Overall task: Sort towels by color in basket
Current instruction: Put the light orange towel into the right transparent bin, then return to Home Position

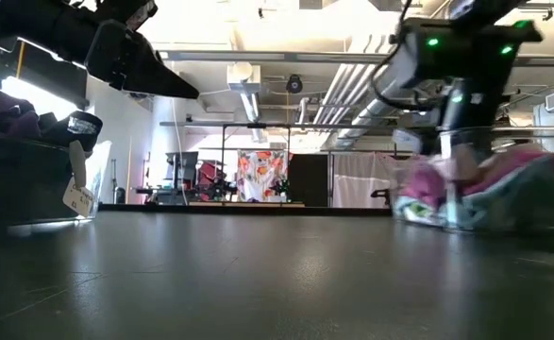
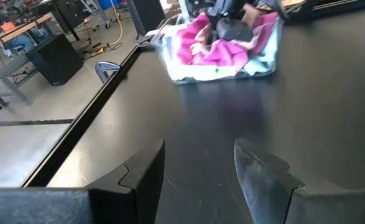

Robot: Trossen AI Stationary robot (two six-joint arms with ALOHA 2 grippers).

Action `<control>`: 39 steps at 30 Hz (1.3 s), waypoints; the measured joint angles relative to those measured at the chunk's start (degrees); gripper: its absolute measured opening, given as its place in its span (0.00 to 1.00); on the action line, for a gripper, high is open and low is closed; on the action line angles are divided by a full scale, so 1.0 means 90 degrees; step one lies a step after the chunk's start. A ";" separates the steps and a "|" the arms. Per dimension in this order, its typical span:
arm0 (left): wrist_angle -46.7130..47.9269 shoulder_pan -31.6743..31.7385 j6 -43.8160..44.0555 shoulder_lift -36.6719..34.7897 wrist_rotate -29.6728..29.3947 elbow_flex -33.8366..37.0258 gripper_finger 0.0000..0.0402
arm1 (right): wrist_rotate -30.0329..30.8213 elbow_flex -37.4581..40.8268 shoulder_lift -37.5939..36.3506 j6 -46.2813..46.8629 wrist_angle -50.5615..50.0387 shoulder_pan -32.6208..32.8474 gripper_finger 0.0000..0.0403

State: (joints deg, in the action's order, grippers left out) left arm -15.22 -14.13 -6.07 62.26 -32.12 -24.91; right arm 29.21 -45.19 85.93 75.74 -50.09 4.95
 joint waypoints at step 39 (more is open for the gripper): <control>-0.1030 -0.0015 0.0322 -0.0149 0.0002 -0.0005 0.45 | 0.1376 -0.0930 -0.1433 -0.0881 -0.0368 0.2651 0.40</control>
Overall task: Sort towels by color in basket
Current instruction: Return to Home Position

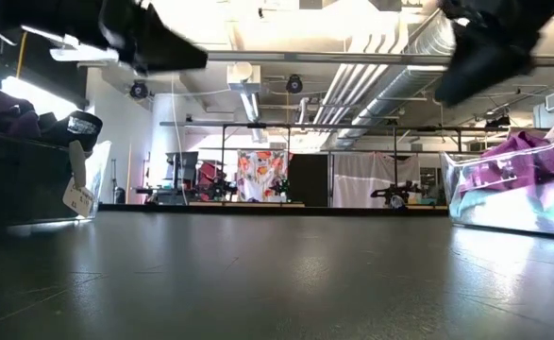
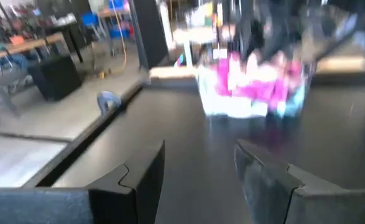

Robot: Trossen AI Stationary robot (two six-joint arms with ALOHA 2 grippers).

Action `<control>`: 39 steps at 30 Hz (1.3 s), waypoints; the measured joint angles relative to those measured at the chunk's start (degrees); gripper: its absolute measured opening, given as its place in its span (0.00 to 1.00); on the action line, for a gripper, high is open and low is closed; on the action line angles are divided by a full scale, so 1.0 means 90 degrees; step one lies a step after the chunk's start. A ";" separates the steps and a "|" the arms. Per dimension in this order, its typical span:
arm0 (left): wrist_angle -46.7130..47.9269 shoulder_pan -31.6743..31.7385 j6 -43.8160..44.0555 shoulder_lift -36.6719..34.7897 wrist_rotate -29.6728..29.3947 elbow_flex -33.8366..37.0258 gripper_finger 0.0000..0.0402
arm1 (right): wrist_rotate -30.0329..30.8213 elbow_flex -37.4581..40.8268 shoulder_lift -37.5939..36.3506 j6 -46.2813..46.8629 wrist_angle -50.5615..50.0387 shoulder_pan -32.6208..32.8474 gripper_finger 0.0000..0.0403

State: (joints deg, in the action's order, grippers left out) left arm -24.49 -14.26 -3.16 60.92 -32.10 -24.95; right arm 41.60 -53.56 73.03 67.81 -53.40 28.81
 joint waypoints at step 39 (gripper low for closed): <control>0.4922 0.0804 0.0673 -0.6710 0.1482 -0.0046 0.45 | -0.2792 0.4576 -0.5794 -0.6648 0.7851 -0.2340 0.32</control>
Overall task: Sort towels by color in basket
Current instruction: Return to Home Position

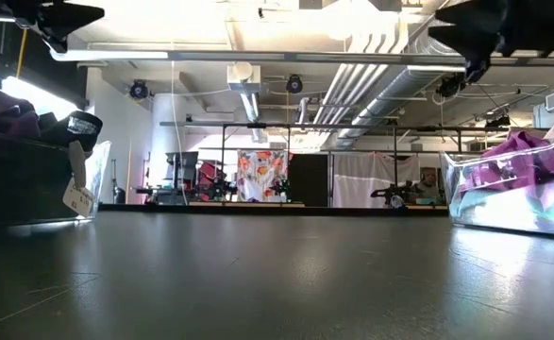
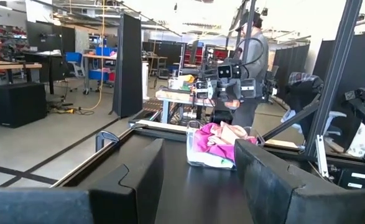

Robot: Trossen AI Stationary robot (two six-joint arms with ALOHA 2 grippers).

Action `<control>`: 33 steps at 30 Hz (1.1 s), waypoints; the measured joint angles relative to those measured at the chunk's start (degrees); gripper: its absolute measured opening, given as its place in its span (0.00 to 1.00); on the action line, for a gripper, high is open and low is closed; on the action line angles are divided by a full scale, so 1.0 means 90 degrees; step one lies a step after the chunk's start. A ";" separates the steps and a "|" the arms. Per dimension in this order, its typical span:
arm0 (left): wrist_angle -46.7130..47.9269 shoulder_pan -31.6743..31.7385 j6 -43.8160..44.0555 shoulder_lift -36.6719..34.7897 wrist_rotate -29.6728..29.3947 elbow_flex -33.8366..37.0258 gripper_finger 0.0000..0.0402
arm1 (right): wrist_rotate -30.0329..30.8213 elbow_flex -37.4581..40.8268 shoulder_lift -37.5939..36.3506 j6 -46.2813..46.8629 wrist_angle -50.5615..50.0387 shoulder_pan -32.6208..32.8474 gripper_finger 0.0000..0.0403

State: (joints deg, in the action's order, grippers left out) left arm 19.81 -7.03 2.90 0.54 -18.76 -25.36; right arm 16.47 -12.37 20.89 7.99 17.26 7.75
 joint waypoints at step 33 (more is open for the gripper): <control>0.0120 -0.0001 0.0084 0.0024 0.0007 0.0029 0.45 | -0.0985 0.1130 -0.2265 0.0190 -0.1993 0.0018 0.32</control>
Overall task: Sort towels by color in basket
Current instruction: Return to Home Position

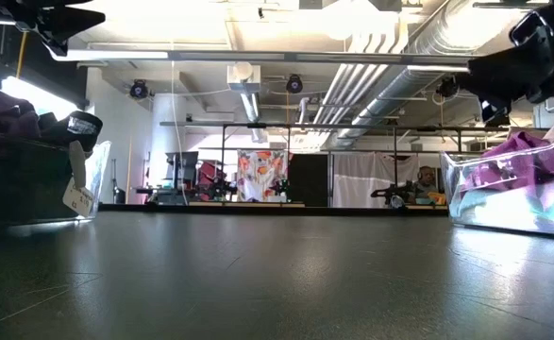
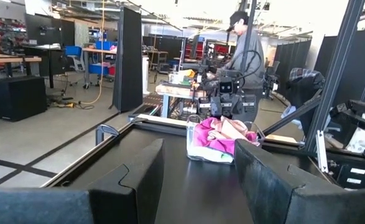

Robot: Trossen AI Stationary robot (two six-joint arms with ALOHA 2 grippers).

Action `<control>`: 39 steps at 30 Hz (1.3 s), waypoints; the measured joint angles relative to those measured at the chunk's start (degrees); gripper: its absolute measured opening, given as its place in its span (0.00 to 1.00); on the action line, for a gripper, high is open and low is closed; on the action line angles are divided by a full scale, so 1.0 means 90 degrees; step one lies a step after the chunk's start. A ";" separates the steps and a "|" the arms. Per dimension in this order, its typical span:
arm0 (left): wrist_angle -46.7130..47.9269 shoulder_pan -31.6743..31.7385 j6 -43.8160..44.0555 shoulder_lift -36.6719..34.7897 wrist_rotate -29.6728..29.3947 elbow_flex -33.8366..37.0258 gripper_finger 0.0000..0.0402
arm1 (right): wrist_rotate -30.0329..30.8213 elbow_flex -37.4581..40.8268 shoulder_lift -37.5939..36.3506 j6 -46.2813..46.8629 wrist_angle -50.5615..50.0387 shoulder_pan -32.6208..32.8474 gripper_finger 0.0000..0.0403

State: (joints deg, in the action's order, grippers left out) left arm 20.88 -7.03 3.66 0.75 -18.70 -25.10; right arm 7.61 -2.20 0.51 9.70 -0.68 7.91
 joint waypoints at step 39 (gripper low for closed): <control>-0.3017 -0.0062 -0.0736 -0.0048 0.1176 0.2715 0.45 | -0.0448 0.0185 -0.0011 0.0589 0.0242 -0.0011 0.32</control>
State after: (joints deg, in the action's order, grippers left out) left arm -6.27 -7.60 -2.97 0.32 -8.11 -0.67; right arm 3.57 -0.54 0.40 15.01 1.50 7.81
